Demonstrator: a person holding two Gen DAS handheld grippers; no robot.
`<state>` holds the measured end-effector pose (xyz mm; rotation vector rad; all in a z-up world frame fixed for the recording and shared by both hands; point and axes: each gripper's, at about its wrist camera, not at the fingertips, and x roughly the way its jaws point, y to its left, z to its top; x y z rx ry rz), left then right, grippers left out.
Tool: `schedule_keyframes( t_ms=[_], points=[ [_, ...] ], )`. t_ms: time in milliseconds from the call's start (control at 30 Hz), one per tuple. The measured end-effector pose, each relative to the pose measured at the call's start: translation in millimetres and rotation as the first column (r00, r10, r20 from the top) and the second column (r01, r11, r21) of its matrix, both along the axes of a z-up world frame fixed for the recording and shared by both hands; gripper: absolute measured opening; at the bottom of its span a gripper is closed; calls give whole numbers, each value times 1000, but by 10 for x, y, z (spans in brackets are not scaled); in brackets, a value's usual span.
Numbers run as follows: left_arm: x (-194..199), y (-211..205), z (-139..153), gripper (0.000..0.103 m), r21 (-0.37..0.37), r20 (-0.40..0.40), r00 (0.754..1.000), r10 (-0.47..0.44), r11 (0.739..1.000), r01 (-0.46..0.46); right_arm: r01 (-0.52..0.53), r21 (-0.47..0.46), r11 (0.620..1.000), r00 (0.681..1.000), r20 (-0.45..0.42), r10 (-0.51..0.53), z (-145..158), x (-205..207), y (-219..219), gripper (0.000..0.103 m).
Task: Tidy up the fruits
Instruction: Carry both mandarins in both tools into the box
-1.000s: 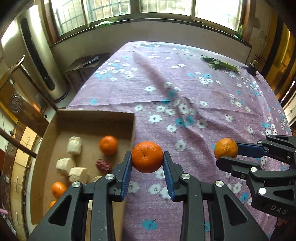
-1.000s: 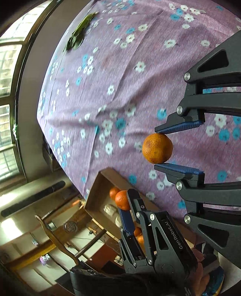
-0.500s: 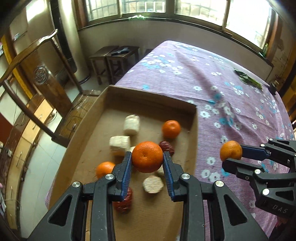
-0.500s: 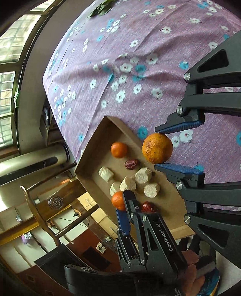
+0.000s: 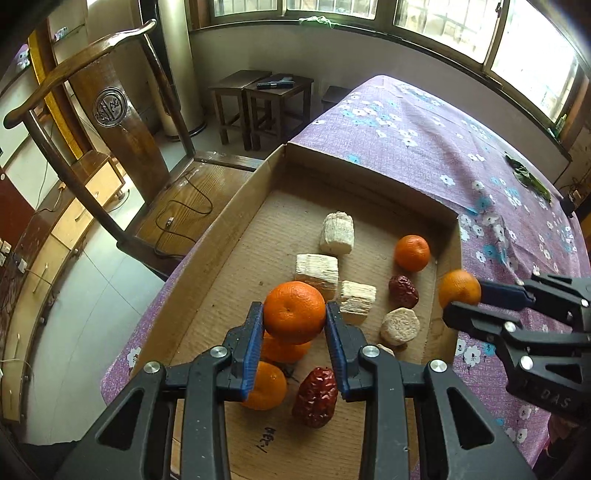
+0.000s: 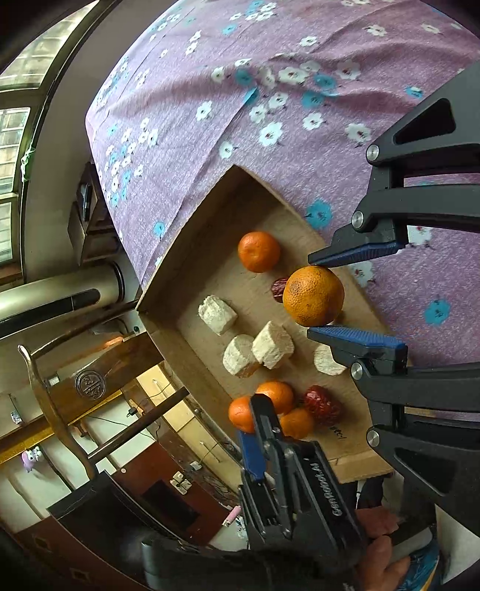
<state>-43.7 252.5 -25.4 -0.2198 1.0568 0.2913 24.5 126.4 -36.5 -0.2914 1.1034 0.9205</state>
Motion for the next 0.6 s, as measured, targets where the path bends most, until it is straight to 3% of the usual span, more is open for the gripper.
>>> schedule_keyframes(
  t_ms=[600],
  points=[
    [158, -31, -103, 32, 33, -17, 1000, -17, 999, 17, -67, -62, 996, 997, -31, 65, -378, 354, 657, 36]
  ],
)
